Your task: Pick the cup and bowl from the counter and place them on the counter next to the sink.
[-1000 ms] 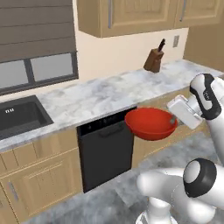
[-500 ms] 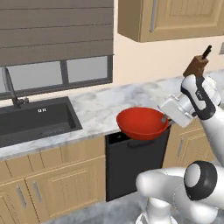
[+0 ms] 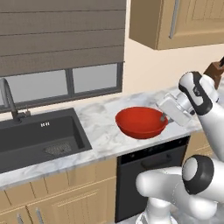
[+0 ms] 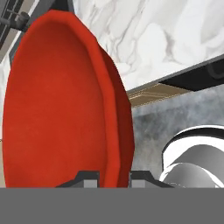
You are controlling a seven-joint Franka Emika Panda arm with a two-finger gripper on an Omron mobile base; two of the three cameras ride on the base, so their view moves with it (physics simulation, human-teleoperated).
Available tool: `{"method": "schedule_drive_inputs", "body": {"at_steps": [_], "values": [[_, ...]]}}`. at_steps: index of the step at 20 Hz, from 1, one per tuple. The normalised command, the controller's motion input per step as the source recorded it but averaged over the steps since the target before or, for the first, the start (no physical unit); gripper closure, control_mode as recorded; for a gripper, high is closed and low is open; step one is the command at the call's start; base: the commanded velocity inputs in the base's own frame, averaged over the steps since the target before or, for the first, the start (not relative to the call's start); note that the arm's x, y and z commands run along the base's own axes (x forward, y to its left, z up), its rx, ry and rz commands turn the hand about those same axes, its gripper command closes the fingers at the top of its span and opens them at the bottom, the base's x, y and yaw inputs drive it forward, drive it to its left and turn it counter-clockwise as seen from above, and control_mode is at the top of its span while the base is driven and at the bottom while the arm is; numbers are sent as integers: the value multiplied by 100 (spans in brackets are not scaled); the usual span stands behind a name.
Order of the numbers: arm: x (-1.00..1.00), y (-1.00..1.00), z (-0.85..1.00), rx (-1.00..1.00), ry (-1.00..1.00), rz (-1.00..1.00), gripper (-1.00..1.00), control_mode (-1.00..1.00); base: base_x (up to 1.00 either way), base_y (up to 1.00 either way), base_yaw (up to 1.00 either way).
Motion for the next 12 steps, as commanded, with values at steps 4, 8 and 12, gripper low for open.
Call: {"method": "schedule_drive_inputs", "body": {"at_steps": [4,8,12], "values": [[0,0,0,0,0,0,100,100,31,29,0],[0,0,0,0,0,0,100,100,52,34,0],[0,0,0,0,0,0,100,100,47,48,0]]}}
